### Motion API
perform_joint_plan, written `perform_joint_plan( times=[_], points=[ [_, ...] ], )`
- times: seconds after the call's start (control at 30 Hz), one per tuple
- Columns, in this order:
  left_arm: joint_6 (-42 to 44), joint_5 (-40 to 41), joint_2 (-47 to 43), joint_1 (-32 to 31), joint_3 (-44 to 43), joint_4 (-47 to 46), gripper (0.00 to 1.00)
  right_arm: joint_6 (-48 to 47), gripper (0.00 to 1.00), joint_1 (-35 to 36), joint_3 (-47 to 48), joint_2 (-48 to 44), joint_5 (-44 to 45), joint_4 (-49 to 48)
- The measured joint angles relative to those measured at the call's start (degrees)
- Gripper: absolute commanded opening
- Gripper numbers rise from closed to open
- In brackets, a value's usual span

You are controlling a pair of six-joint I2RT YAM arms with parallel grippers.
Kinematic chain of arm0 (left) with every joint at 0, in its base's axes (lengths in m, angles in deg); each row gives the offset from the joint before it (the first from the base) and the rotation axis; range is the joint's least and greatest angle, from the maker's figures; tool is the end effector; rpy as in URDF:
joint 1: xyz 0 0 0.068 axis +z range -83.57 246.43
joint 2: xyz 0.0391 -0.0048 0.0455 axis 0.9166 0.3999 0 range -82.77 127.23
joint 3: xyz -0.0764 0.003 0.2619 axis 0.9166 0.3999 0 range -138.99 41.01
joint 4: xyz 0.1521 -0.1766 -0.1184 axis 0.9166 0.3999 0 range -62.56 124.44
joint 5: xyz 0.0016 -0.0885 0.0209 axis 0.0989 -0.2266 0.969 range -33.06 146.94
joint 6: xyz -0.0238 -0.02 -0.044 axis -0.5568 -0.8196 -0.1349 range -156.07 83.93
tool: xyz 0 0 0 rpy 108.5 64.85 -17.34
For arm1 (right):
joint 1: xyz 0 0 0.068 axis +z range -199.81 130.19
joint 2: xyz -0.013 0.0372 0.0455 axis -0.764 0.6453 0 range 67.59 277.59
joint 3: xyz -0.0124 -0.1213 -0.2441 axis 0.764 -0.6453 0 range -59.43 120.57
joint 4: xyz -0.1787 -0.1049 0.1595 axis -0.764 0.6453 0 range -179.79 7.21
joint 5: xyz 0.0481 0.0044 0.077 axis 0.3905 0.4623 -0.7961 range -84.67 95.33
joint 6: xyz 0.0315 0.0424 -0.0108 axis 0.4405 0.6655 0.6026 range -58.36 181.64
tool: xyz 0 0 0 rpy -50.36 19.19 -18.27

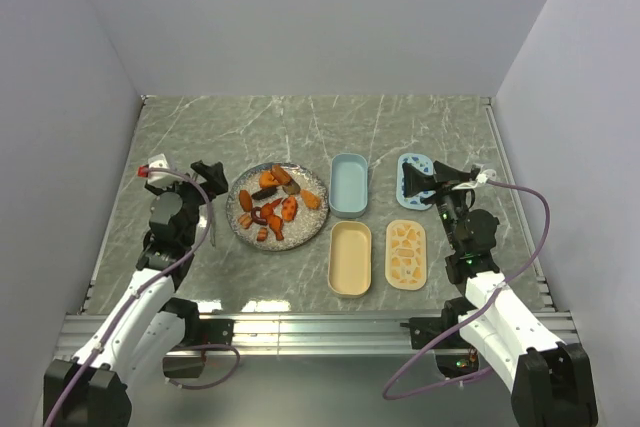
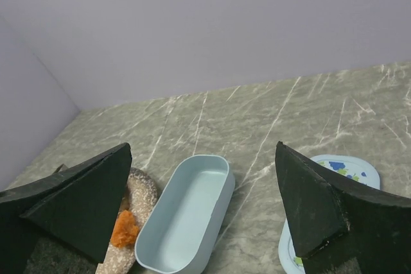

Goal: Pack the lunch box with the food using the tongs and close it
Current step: Grab the clamp with the left arm

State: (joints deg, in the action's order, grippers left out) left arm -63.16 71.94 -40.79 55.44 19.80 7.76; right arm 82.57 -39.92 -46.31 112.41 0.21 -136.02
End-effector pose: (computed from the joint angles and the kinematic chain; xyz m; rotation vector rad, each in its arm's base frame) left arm 0.1808 -0.0258 0.2572 -0.4246 1.5402 -0.3100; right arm 0.1755 0.0339 0.2494 0.0514 1.3350 0.5157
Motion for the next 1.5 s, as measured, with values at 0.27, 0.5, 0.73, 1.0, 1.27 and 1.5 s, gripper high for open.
perform_joint_plan(
  times=[0.27,0.5,0.73,1.0,1.27,1.5],
  points=[
    [0.3,0.4,3.4,0.0,-1.0,1.9,0.99,0.0,1.0,0.0,0.0,0.0,1.3,0.0],
    [2.1,5.5,8.3,0.0,-5.0,5.0,1.0,0.0,1.0,0.0,0.1,0.0,2.7,0.5],
    [6.6,10.4,24.4,0.7,-13.2,6.5,0.99,0.2,1.0,0.0,0.1,-0.6,4.3,2.4],
    [9.7,11.3,35.9,4.4,-17.5,8.5,0.99,0.2,1.0,0.0,0.1,-1.6,6.2,3.5],
    [10.3,13.4,46.0,5.3,-24.2,12.5,0.99,0.3,1.0,0.0,0.1,-3.2,7.1,5.2],
    [10.3,14.8,51.0,5.4,-27.8,17.1,0.99,0.3,0.99,0.0,0.1,-4.0,7.4,5.2]
  ],
)
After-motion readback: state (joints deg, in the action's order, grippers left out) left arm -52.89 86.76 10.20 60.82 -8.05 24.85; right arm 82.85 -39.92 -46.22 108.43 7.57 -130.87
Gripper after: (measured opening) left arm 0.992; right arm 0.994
